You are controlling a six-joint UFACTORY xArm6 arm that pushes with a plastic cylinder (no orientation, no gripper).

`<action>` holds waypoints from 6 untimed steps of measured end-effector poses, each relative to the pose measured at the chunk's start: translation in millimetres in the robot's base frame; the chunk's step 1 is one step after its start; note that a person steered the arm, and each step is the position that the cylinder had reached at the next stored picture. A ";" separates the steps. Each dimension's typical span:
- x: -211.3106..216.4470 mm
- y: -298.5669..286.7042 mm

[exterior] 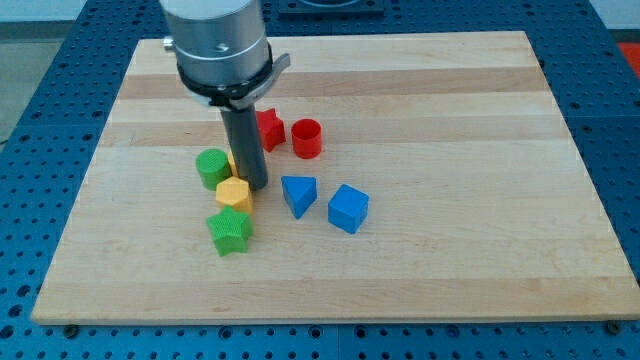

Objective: Separate the hexagon from the green star

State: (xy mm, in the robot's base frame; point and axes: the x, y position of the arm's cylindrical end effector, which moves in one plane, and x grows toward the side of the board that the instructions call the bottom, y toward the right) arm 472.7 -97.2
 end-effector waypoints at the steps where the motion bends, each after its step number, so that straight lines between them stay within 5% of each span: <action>1: 19.8 1.1; 4: 37.4 18.7; 6: 51.7 -92.9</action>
